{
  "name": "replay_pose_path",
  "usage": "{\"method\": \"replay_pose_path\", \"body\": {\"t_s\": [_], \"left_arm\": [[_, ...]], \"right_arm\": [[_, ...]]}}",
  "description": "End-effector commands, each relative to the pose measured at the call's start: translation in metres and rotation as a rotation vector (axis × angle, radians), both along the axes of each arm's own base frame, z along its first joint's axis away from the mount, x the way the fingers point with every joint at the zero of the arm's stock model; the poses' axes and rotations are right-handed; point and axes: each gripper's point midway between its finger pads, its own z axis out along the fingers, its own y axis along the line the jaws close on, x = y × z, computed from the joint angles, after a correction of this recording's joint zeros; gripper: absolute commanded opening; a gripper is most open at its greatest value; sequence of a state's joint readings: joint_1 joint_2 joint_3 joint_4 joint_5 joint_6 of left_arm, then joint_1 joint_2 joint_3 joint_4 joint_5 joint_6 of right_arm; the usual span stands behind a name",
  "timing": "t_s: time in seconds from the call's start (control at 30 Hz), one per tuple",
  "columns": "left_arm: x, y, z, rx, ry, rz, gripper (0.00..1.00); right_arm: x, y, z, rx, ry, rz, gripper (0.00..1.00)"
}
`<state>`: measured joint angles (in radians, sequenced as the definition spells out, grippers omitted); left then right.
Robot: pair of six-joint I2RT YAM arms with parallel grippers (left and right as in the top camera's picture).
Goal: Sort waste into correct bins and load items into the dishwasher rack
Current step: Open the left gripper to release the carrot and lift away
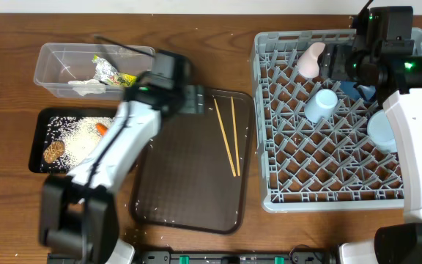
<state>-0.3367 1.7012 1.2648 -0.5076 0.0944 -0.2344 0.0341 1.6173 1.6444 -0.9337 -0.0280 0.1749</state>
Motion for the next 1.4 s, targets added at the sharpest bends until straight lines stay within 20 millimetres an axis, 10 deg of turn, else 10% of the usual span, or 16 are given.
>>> {"method": "replay_pose_path", "body": {"t_s": [0.0, 0.43, 0.77, 1.37], "left_arm": [[0.005, -0.027, -0.029, 0.006, 0.027, -0.046, 0.85], [-0.004, -0.096, -0.066, 0.032, 0.043, -0.145, 0.85], [-0.01, -0.098, -0.099, 0.133, 0.209, -0.176, 0.84], [-0.036, -0.076, -0.101, 0.192, 0.371, -0.156, 0.74]], "right_arm": [[-0.002, 0.001, -0.006, 0.007, 0.023, 0.002, 0.85], [-0.002, 0.004, -0.006, 0.007, 0.023, 0.008, 0.85], [-0.002, 0.004, -0.007, 0.007, 0.026, 0.008, 0.85], [-0.003, 0.028, -0.005, 0.074, 0.021, 0.084, 0.85]]}}
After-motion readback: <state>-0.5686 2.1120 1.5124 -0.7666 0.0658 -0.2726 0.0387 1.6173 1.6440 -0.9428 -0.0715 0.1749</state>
